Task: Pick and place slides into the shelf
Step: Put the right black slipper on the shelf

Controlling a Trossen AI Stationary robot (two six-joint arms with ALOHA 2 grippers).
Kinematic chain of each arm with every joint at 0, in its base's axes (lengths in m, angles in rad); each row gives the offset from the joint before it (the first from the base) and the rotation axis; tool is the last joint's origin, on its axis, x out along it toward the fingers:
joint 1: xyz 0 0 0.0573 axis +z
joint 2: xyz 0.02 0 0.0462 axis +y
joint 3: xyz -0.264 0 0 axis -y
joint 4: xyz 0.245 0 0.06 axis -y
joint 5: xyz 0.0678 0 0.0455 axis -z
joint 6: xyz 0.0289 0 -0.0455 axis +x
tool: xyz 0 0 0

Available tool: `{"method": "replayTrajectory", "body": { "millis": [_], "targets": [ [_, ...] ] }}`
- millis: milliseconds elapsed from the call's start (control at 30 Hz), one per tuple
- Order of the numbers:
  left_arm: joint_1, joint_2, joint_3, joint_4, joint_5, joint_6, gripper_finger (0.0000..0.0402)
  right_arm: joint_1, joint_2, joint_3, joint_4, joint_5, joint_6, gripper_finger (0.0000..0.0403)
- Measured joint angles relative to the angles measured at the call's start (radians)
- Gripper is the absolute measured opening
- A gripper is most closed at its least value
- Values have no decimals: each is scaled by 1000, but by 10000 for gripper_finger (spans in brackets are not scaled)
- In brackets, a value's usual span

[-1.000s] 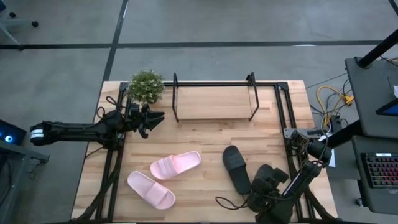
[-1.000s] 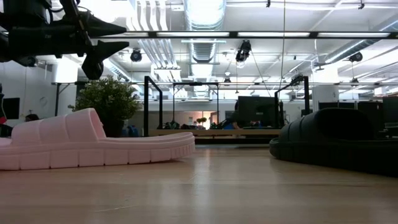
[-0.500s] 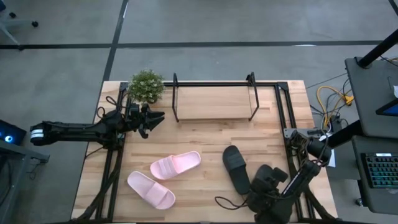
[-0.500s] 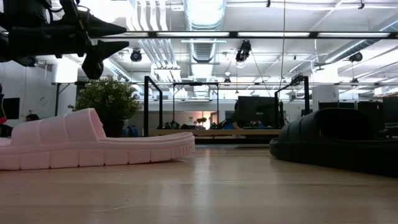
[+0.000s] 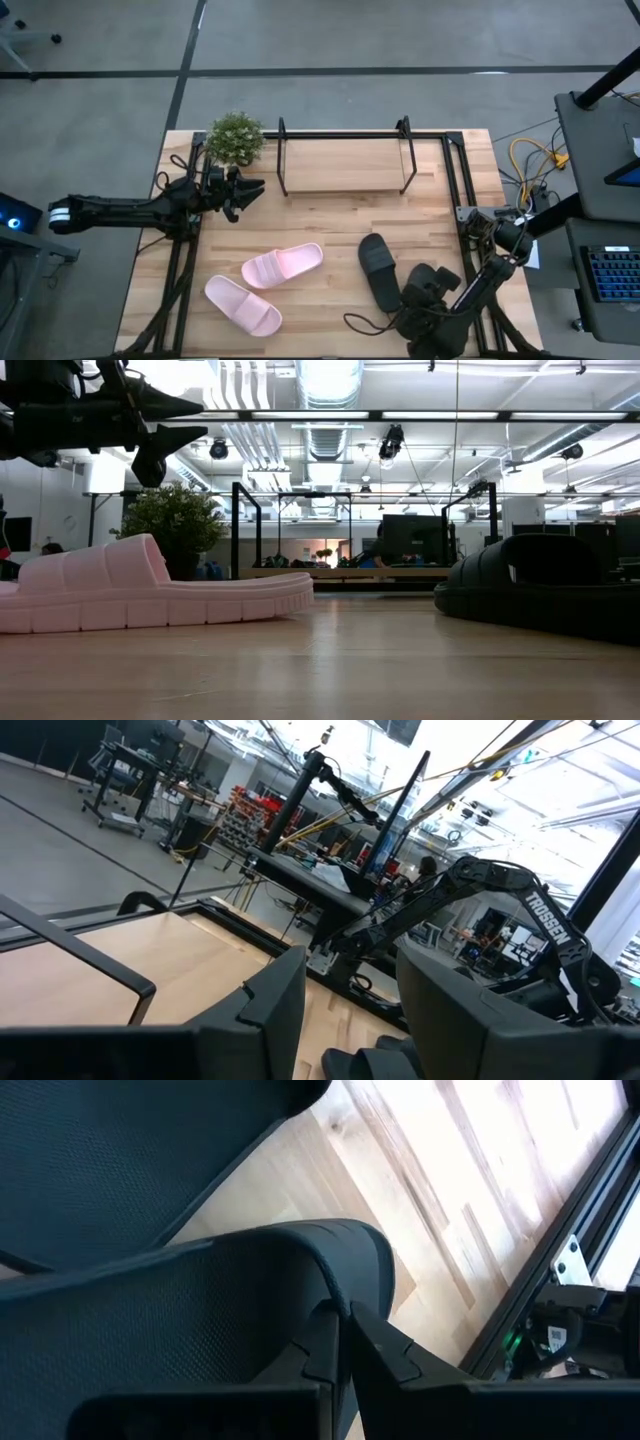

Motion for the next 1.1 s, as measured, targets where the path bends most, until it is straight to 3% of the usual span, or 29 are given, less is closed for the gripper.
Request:
{"method": "replayTrajectory", "body": {
  "millis": [700, 1100],
  "targets": [
    [1, 0, 0, -1, -25, 0, 144, -6, -54, 30, 1, 39, -47, 8],
    [1, 0, 0, -1, -25, 0, 144, -29, -166, 30, 0, 109, -35, 8]
  ]
}}
